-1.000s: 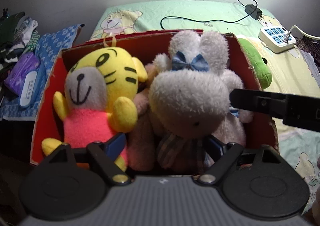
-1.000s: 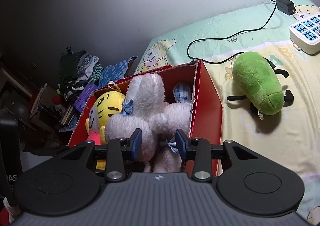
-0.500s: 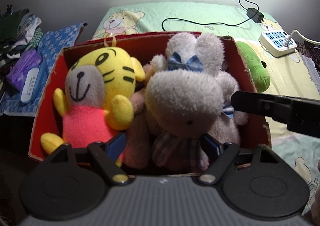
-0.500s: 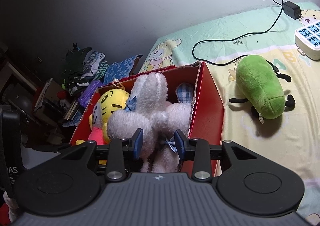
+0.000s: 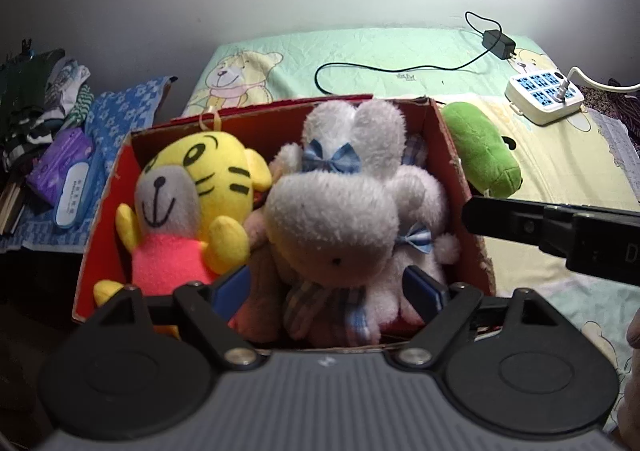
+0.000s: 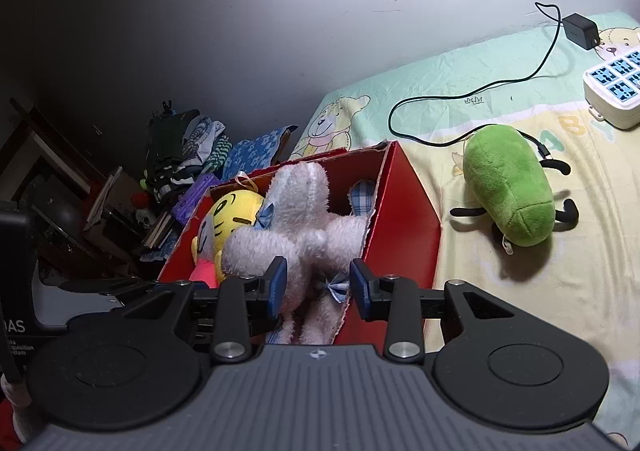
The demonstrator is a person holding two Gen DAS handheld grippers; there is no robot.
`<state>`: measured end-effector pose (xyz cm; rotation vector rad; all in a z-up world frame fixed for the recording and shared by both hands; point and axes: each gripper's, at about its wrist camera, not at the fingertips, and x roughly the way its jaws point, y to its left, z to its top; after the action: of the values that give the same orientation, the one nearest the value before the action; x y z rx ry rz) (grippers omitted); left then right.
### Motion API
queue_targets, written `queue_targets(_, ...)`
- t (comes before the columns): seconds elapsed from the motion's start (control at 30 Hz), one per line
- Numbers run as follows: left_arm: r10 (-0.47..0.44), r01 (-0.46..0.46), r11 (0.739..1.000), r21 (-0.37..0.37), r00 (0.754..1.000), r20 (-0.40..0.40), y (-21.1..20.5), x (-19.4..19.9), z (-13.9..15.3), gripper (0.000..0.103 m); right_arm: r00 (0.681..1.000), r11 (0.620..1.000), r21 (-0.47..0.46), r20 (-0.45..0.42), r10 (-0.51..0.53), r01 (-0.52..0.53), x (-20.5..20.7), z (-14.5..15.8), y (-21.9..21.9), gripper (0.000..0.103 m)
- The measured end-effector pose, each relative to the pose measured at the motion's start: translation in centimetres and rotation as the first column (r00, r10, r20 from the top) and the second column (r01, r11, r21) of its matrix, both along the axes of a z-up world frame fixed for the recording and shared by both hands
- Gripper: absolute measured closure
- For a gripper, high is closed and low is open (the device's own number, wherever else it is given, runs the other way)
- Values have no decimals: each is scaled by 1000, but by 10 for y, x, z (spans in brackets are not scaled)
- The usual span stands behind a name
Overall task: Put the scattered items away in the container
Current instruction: 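Move the right gripper to the green pea plush on the sheet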
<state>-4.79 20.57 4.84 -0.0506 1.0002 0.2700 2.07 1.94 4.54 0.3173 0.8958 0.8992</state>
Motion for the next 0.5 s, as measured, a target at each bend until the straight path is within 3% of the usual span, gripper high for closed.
queue_targets(0.3, -102, 106, 993, -44, 991, 82, -37, 14, 11, 24, 994, 995, 8, -47, -99, 100, 12, -13, -44, 66)
queue_targets(0.5, -200, 214, 971, -105, 972, 125, -71, 39, 15, 24, 976, 978, -23, -60, -207, 206, 27, -23, -84, 65)
